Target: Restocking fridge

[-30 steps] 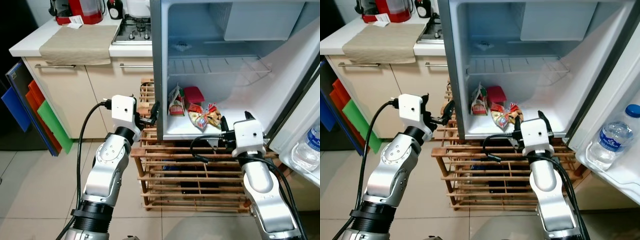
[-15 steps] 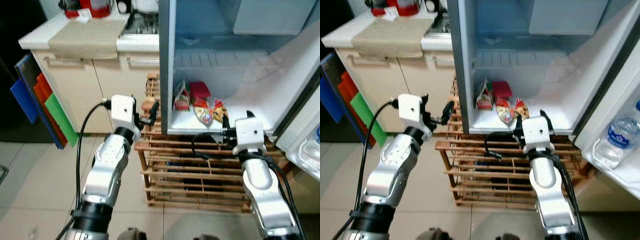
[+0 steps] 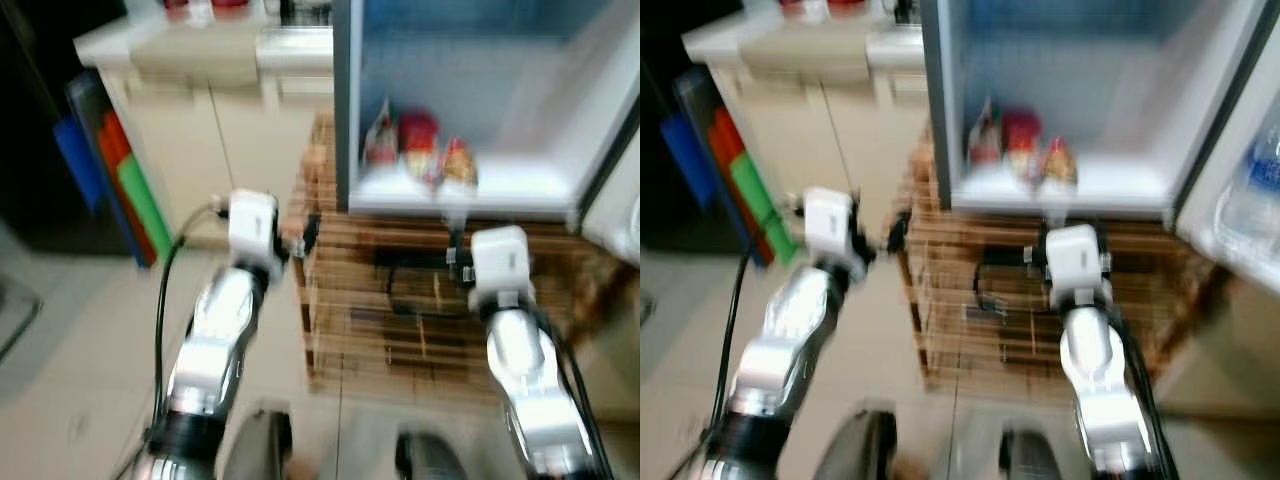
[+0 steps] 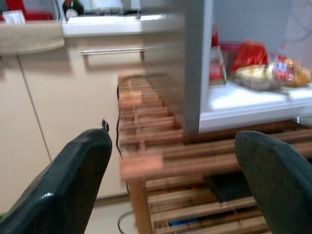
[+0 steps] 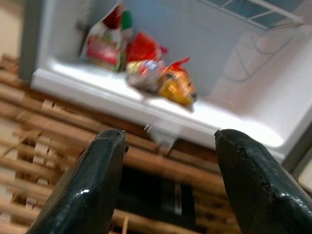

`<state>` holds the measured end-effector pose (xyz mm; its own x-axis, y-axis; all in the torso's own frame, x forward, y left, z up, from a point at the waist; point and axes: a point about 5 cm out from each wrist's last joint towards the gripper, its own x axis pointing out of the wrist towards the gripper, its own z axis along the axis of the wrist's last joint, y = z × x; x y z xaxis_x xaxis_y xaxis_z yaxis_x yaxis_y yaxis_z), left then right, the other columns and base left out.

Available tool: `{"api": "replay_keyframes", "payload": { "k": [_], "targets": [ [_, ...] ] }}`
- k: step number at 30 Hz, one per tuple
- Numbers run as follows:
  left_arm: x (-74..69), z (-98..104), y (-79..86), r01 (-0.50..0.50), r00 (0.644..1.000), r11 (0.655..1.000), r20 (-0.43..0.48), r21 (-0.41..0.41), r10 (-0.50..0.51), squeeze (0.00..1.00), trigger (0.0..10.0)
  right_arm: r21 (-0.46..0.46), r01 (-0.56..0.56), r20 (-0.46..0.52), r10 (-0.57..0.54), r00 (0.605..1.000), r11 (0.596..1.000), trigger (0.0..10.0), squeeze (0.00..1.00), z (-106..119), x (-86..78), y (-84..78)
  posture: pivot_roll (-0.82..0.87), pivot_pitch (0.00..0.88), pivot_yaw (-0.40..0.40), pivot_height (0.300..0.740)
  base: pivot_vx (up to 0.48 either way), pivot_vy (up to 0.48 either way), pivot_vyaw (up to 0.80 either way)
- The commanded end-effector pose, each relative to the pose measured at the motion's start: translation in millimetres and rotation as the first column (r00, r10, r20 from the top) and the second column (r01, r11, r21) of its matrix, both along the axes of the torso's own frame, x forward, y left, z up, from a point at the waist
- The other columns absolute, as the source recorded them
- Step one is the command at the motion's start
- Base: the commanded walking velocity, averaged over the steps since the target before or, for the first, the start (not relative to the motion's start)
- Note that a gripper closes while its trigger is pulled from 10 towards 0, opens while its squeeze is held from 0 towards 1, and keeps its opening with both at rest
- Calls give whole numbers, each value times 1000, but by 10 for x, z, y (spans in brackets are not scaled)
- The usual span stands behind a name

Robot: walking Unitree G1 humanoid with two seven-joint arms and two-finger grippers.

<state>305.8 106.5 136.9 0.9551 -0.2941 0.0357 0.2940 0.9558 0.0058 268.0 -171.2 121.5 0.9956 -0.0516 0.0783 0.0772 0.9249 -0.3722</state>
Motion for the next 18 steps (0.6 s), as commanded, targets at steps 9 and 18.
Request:
{"api": "replay_keyframes", "payload": {
  "k": [9, 18],
  "targets": [
    [6, 90, -23, 49, 998, 998, 36, -45, -48, 0, 10000, -14, 2, 61, -1, 998, 1000, 10000, 0, 93, 51, 52, -57, 0, 58, 583, 255, 0, 0],
    [-21, 195, -70, 91, 990, 995, 110, -45, -85, 0, 10000, -19, 15, 95, -13, 995, 1000, 10000, 0, 135, 75, 54, -57, 0, 53, 583, 480, 0, 0]
  ]
}}
